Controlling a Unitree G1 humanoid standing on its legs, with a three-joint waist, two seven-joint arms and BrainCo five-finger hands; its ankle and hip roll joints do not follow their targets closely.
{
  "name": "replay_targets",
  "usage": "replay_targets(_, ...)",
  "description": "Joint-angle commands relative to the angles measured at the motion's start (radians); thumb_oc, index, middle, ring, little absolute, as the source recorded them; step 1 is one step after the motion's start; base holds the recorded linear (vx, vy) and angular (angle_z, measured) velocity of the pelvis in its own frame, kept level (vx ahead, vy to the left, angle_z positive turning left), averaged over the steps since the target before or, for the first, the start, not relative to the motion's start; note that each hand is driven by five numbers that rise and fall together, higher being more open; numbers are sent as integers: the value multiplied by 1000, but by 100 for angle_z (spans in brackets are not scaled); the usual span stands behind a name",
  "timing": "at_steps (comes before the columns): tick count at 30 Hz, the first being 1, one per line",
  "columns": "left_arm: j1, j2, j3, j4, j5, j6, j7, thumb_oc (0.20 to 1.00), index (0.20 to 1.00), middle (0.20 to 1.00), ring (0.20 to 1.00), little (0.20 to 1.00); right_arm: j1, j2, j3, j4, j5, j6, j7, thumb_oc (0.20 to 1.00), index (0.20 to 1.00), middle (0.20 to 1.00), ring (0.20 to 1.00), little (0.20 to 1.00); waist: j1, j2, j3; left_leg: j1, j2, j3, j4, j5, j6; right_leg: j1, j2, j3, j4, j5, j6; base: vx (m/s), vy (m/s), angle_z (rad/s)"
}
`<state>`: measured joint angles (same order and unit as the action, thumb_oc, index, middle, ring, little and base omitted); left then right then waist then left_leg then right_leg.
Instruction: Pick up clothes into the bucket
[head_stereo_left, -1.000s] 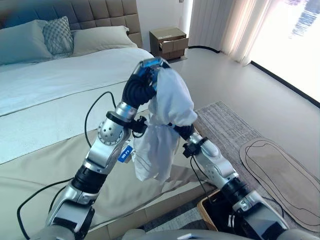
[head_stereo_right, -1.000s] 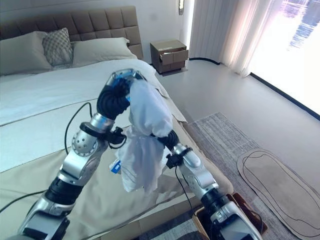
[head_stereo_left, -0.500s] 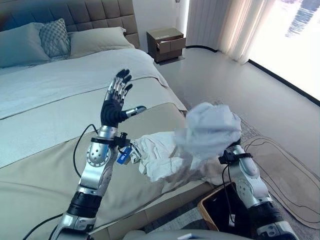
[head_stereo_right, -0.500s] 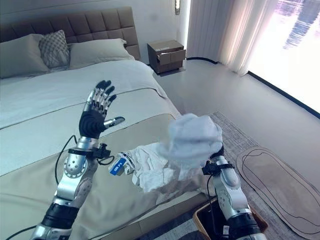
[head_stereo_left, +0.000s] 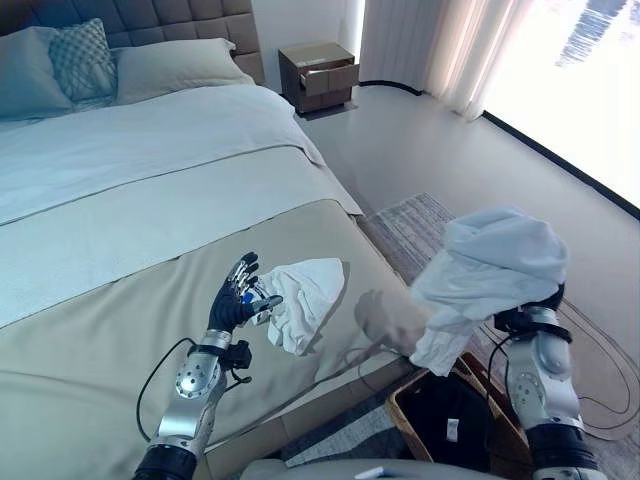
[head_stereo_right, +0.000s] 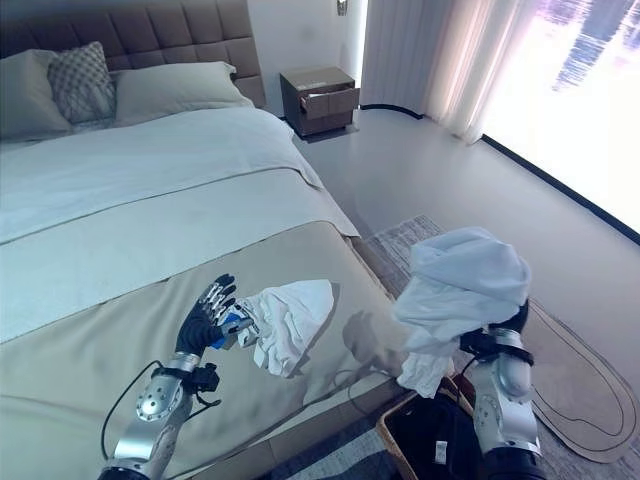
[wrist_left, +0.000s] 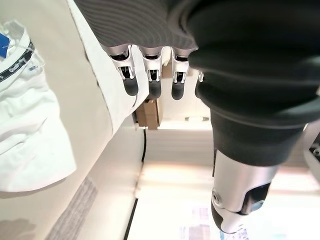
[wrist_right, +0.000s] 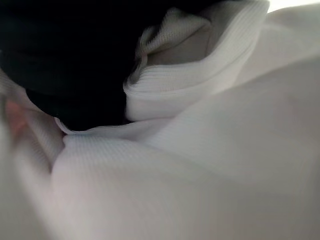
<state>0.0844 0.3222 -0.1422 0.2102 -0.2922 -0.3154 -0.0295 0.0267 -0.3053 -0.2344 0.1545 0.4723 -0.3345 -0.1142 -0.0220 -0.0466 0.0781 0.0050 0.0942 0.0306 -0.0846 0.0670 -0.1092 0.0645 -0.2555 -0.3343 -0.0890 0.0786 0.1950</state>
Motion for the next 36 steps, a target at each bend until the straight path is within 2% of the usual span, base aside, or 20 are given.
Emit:
replay_targets(1,-16,-1,57,-14,-64,-52,-36,1000,1000,1000,1000,1000,-32,-40,-99,-111,-28,-108,-27,200,200,200,200,200,-27,-23,-7,-4,-8,58,89,-92,46,-56,9,26,84,14,1,-13,-28,-11)
replay_targets(2,-10,-22,70,-11,-121,-50,-48,1000,1000,1000,1000,1000,-15,-47,-126,-110,-32,-109,-34,200,200,200,200,200,-37,-25,-3,-3,-7,65,98,-98,49,-62,8,37,88,15,1,-11,-19,-21)
replay_targets(6,-5,-39,72,-15,-184,-47,-78,1000,1000,1000,1000,1000,11,-48,-154,-110,-27,-111,-32,200,200,200,200,200,-53,-22,8,-4,-6,85,126,-115,53,-76,6,64,101,13,1,-26,-14,-22)
replay_targets(16,-26,-35,29,-10,-178,-48,-93,1000,1000,1000,1000,1000,10,-27,-132,-81,-97,-87,-78,200,200,200,200,200,-74,-21,19,4,-15,113,185,-156,66,-71,-8,102,127,10,9,-2,40,-20)
replay_targets(18,-31,-26,20,-12,-166,-49,-92,1000,1000,1000,1000,1000,12,-21,-124,-83,-127,-74,-94,200,200,200,200,200,-82,-20,25,8,-30,120,190,-167,77,-77,-23,111,145,13,15,-37,110,-3)
replay_targets(20,-41,-8,14,-21,-149,-57,-86,1000,1000,1000,1000,1000,2,-24,-116,-67,-161,-59,-114,200,200,200,200,200,-88,-19,51,2,-48,135,207,-179,92,-106,-48,124,190,21,26,-142,189,-4)
replay_targets(21,-47,12,8,-42,-137,-65,-81,1000,1000,1000,1000,1000,-25,-37,-105,-36,-198,-43,-139,200,200,200,200,200,-86,-16,86,-6,-69,156,231,-199,111,-146,-78,137,247,27,36,-147,180,-18)
replay_targets(22,-48,12,9,-42,-137,-65,-80,1000,1000,1000,1000,1000,-27,-38,-104,-35,-199,-43,-140,200,200,200,200,200,-84,-17,88,-7,-70,159,234,-201,112,-150,-80,142,253,25,37,-175,209,-38)
replay_targets(23,-49,25,9,-68,-135,-75,-74,1000,1000,1000,1000,1000,-53,-42,-99,-11,-210,-36,-161,200,200,200,200,200,-78,-8,119,-14,-75,176,258,-214,122,-184,-109,130,309,27,41,-83,92,-40)
replay_targets(24,-50,25,10,-70,-135,-74,-73,1000,1000,1000,1000,1000,-56,-43,-99,-10,-210,-36,-162,200,200,200,200,200,-77,-9,121,-15,-76,177,262,-216,123,-187,-111,133,316,24,42,-118,110,-48)
replay_targets(25,-37,34,16,-91,-142,-78,-72,1000,1000,1000,1000,1000,-75,-54,-88,12,-230,-26,-174,200,200,200,200,200,-64,-1,139,-22,-81,188,276,-222,125,-201,-149,104,344,31,38,-44,25,-33)
replay_targets(26,-36,34,17,-92,-143,-77,-72,1000,1000,1000,1000,1000,-77,-54,-87,14,-231,-26,-175,200,200,200,200,200,-65,-2,139,-23,-81,188,277,-223,125,-202,-150,105,345,30,39,-84,-36,-30)
replay_targets(27,-22,37,28,-110,-166,-80,-77,1000,1000,1000,1000,1000,-80,-58,-83,20,-234,-20,-176,200,200,200,200,200,-62,0,155,-38,-77,190,292,-222,116,-198,-179,105,326,48,38,-100,-86,-15)
replay_targets(29,-20,39,29,-108,-173,-83,-75,1000,1000,1000,1000,1000,-89,-62,-72,28,-230,-22,-176,200,200,200,200,200,-60,-1,166,-58,-75,198,310,-219,112,-194,-186,92,302,60,38,-160,-97,-6)
replay_targets(30,-18,50,40,-117,-178,-89,-68,1000,1000,1000,1000,1000,-125,-69,-46,39,-207,-27,-163,200,200,200,200,200,-50,-9,187,-102,-59,225,335,-213,102,-210,-184,61,264,52,37,-165,-83,-1)
replay_targets(31,-18,51,42,-118,-178,-88,-68,1000,1000,1000,1000,1000,-128,-69,-45,41,-206,-28,-163,200,200,200,200,200,-49,-9,185,-107,-57,226,340,-214,101,-214,-181,63,262,53,36,-296,-232,-15)
replay_targets(32,-15,59,46,-128,-190,-99,-66,1000,1000,1000,1000,1000,-141,-80,-29,32,-205,-32,-155,200,200,200,200,200,-49,-14,216,-154,-25,223,375,-203,88,-245,-162,79,252,46,29,-139,-154,-35)
replay_targets(33,-17,59,47,-127,-190,-99,-66,1000,1000,1000,1000,1000,-144,-80,-28,34,-205,-33,-155,200,200,200,200,200,-48,-12,216,-160,-21,223,380,-204,87,-249,-160,80,254,46,27,-206,-207,-50)
replay_targets(35,-30,58,45,-145,-228,-114,-48,1000,1000,1000,1000,1000,-190,-93,16,32,-216,-37,-169,200,200,200,200,200,-52,2,266,-207,16,202,414,-194,82,-313,-127,100,288,27,8,-169,-139,-27)
replay_targets(36,-31,57,46,-144,-228,-114,-47,1000,1000,1000,1000,1000,-193,-93,16,34,-216,-37,-170,200,200,200,200,200,-52,3,265,-211,17,203,416,-194,82,-318,-127,102,291,27,7,-216,-161,-15)
